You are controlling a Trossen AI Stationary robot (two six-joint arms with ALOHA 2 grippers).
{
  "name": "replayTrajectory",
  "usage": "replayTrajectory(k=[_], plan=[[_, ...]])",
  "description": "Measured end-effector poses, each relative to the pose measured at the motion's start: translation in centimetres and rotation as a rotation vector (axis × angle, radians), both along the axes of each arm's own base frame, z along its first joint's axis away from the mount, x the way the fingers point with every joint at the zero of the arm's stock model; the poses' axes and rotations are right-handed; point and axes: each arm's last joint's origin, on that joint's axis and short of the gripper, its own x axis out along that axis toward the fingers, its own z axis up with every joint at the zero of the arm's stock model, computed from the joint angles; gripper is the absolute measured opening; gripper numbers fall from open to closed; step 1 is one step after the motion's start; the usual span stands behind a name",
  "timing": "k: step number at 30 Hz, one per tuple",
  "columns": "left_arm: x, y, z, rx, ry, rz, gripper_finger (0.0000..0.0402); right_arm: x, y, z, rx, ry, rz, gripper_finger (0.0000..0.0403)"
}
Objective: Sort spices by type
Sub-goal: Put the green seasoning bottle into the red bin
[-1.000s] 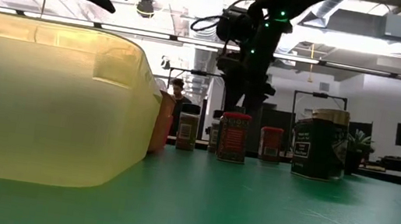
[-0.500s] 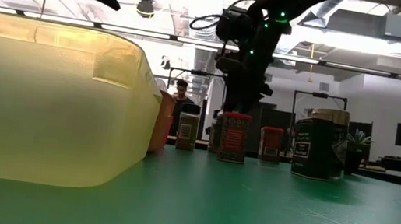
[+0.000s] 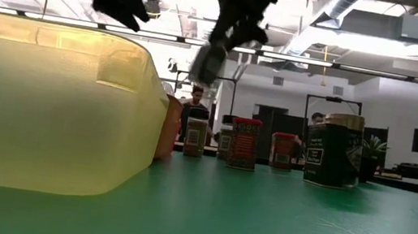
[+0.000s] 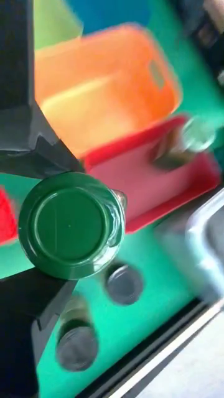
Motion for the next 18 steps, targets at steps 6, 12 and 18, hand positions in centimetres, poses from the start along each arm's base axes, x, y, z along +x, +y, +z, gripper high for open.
replayTrajectory(k=[6,12,18], plan=[[2.4,0.4,-0.6,0.052,-0.019,-0.04,0.0338,0.4,1.6,1.4,0.045,-0.065,0.009,0.0223],[4.6,0.7,-0.9,0.101,-0.077,-0.063,0.0354,0.6,2.3,1.5,0.091,-0.085,-0.02,0.0223],[6.0,0.9,-1.1,0.109,-0.126,-0.062,0.0354,0.8,2.4,1.7,0.114,-0.115,-0.051,0.0224]])
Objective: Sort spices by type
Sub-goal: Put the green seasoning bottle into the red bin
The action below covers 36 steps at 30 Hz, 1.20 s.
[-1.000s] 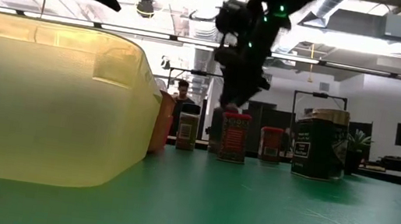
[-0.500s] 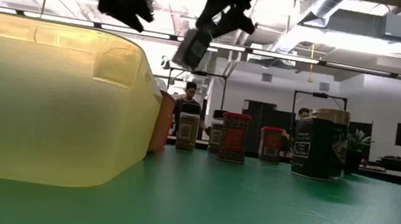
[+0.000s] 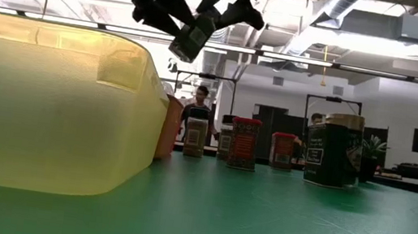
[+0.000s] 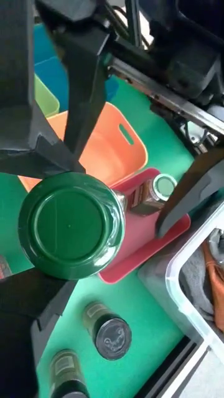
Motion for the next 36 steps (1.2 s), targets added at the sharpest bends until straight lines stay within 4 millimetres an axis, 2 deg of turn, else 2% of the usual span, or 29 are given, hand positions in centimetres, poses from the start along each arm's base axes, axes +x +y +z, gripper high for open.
replayTrajectory(k=[5,8,12,18,29,36], plan=[[0.8,0.0,-0.7,-0.001,0.023,-0.028,0.035,0.1,0.2,0.0,0.005,-0.008,-0.007,0.0224],[1.2,-0.1,-1.2,-0.005,0.038,-0.033,0.0334,0.1,0.2,0.0,0.017,-0.008,-0.018,0.0224],[1.7,-0.3,-1.7,-0.002,0.056,-0.044,0.0288,0.1,0.3,0.0,0.023,-0.009,-0.021,0.0224],[1.8,-0.6,-1.7,0.001,0.051,-0.036,0.0199,0.0,0.3,0.0,0.036,-0.006,-0.029,0.0234],[0.9,-0.8,-1.2,-0.036,0.032,-0.043,0.0198,-0.5,-0.1,0.6,0.019,-0.016,0.048,0.0299],[-1.7,-1.1,-4.3,-0.109,0.032,0.009,0.0198,-3.0,-0.2,3.5,-0.035,-0.065,0.04,0.0312]])
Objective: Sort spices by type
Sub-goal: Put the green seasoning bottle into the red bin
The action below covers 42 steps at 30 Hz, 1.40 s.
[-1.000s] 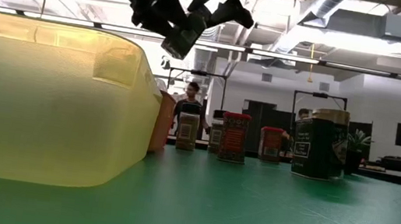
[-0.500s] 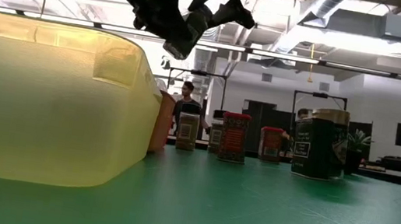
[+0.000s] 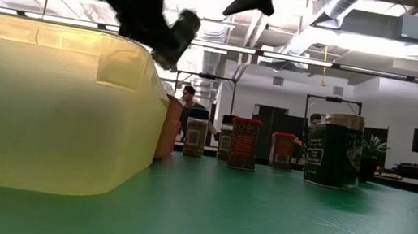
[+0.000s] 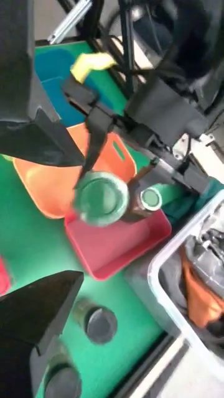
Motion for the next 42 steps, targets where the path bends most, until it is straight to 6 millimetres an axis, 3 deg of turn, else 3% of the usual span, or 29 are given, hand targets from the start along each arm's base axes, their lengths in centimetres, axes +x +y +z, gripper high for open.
replayTrajectory(k=[8,15,22,27,37,42], plan=[[-1.8,0.1,-4.1,-0.01,-0.083,0.14,0.0198,-0.9,0.6,0.5,-0.034,0.025,-0.001,0.0312],[-0.8,0.4,-5.9,0.002,-0.108,0.348,0.0205,-0.4,1.5,0.1,-0.032,0.039,0.024,0.0313],[0.7,0.5,-7.8,-0.077,-0.144,0.43,0.0204,-0.4,1.6,0.1,-0.031,0.039,0.028,0.0313],[0.9,0.2,-7.8,-0.087,-0.181,0.506,0.0204,-0.4,1.6,0.1,-0.026,0.039,0.022,0.0313],[2.1,-1.6,-5.1,-0.01,-0.202,0.563,0.0205,-0.4,1.6,0.1,-0.032,0.04,0.027,0.0313],[2.2,-2.1,-4.7,-0.025,-0.252,0.614,0.0205,-0.4,1.8,0.1,-0.041,0.044,0.04,0.0313]])
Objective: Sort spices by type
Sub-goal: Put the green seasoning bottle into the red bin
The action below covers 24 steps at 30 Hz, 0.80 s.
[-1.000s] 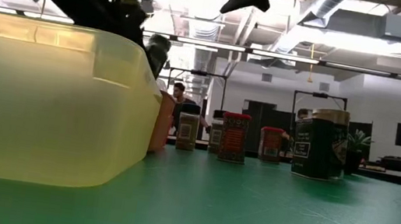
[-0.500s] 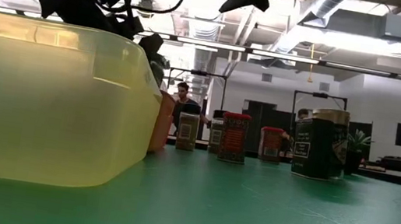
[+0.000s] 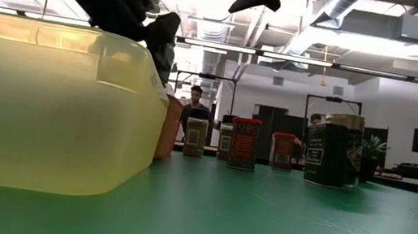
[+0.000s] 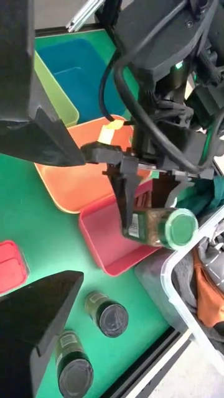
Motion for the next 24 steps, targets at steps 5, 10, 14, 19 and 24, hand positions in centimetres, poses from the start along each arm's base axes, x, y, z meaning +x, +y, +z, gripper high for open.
replayTrajectory(k=[5,10,14,19,24], plan=[[0.0,-0.1,0.0,-0.016,-0.041,0.021,0.0205,-0.7,0.1,0.4,-0.016,0.019,0.021,0.0313],[0.3,-0.2,-0.5,-0.006,-0.023,0.035,0.0205,-2.5,-0.6,1.6,-0.035,0.015,0.008,0.0313],[0.7,0.2,-1.7,0.041,0.124,-0.002,0.0205,-3.2,-1.1,2.2,-0.048,0.006,-0.006,0.0313],[1.0,-0.4,-0.6,0.121,0.185,-0.077,0.0205,-3.6,-0.9,2.5,-0.05,0.009,0.001,0.0313],[2.2,-1.1,1.9,0.215,0.181,-0.164,0.0206,-3.6,-0.7,2.5,-0.051,0.008,0.01,0.0313]])
